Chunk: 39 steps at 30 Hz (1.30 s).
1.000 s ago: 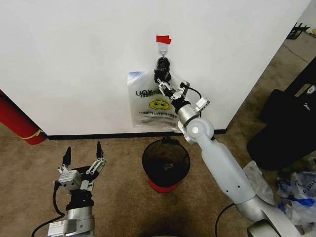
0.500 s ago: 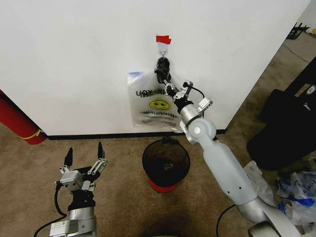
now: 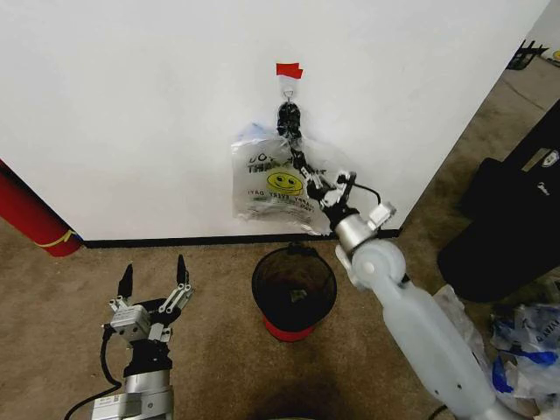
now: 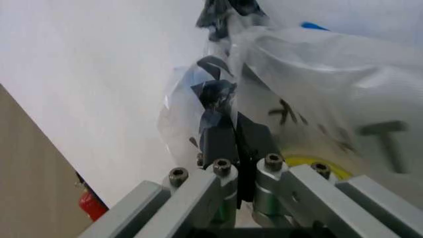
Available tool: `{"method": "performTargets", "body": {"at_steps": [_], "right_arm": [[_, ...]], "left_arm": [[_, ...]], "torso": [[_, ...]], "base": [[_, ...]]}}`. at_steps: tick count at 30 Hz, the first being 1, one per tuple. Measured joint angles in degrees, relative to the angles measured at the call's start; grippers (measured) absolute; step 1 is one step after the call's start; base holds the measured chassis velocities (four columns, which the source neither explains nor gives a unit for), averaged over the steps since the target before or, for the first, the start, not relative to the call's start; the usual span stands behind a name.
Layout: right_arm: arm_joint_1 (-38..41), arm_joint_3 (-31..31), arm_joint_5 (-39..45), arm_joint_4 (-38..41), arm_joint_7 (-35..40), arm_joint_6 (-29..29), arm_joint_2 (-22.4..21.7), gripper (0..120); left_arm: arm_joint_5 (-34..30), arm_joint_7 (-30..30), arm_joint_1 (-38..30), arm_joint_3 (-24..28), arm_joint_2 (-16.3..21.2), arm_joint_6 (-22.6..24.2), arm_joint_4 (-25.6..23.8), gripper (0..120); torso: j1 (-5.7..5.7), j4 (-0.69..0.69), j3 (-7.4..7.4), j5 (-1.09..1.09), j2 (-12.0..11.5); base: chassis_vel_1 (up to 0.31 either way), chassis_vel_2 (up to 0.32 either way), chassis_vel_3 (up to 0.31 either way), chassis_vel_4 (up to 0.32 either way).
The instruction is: Pick up the garbage bag from the wall and place it over the trash bin.
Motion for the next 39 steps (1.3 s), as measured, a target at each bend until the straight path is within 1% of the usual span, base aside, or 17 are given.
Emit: {"method": "performTargets", "body": {"at_steps": [5, 8, 9, 16, 18, 23, 24, 31, 32, 38, 39], "right_arm": [[-4.5, 0.9, -2.1, 2.4, -0.1, 0.3, 0.1, 0], [-8.3, 1.3, -6.1, 4.4, -0.6, 0.7, -0.1, 0], [-8.3, 1.3, -6.1, 4.4, -0.6, 0.7, -0.1, 0], [-15.4, 2.6, -13.9, 8.1, -1.3, 2.2, -1.5, 0], [-16.3, 2.9, -14.8, 8.4, -1.5, 2.4, -1.7, 0], [-24.4, 5.0, -20.9, 10.9, -3.5, 4.9, -2.0, 0], [-24.4, 5.0, -20.9, 10.9, -3.5, 4.9, -2.0, 0], [-33.8, 9.0, -27.9, 12.9, -3.7, 8.6, -1.6, 0], [-33.8, 9.0, -27.9, 12.9, -3.7, 8.6, -1.6, 0], [-41.1, 12.2, -34.2, 15.3, -4.6, 12.4, -1.6, 0], [-41.1, 12.2, -34.2, 15.3, -4.6, 12.4, -1.6, 0]], "left_arm": [[0.0, 0.0, 0.1, 0.1, 0.3, -0.2, 0.0, 99], [0.0, 0.0, 0.4, 0.2, 0.5, -0.4, -0.1, 99], [0.0, 0.0, 0.4, 0.2, 0.5, -0.4, -0.1, 99], [0.0, -0.1, 0.2, 0.7, 0.9, -0.4, 0.0, 98], [0.0, -0.1, 0.2, 0.7, 0.9, -0.4, 0.0, 98], [0.0, -0.1, 0.2, 1.1, 1.0, -0.6, 0.3, 98], [0.0, -0.1, 0.2, 1.1, 1.0, -0.6, 0.3, 98], [-0.3, -0.1, -0.3, 1.3, 1.8, -0.6, 1.2, 98], [-0.3, -0.1, -0.3, 1.3, 1.8, -0.6, 1.2, 98], [-1.1, 0.0, -0.3, 1.3, 2.0, -0.9, 1.3, 98], [-1.1, 0.0, -0.3, 1.3, 2.0, -0.9, 1.3, 98]], "torso": [[0.0, -0.01, 0.0, 0.0, 0.0], [0.0, 0.0, 0.0, 0.0, 0.0], [0.0, 0.0, 0.0, 0.0, 0.0], [0.0, 0.0, 0.0, 0.0, 0.0], [0.0, 0.0, 0.0, 0.0, 0.0], [0.0, 0.0, 0.0, 0.0, 0.0], [0.0, 0.0, 0.0, 0.0, 0.0], [0.0, 0.0, 0.0, 0.0, 0.0], [0.0, 0.0, 0.0, 0.0, 0.0], [0.0, 0.0, 0.0, 0.0, 0.0], [0.0, 0.0, 0.0, 0.0, 0.0]], "base": [[0.0, 0.0, 0.0, 0.0], [0.0, 0.0, 0.0, 0.0], [0.0, 0.0, 0.0, 0.0], [0.0, 0.0, 0.0, 0.0], [0.0, 0.0, 0.0, 0.0], [0.0, 0.0, 0.0, 0.0], [0.0, 0.0, 0.0, 0.0], [0.0, 0.0, 0.0, 0.0], [0.0, 0.0, 0.0, 0.0], [0.0, 0.0, 0.0, 0.0], [0.0, 0.0, 0.0, 0.0]]}}
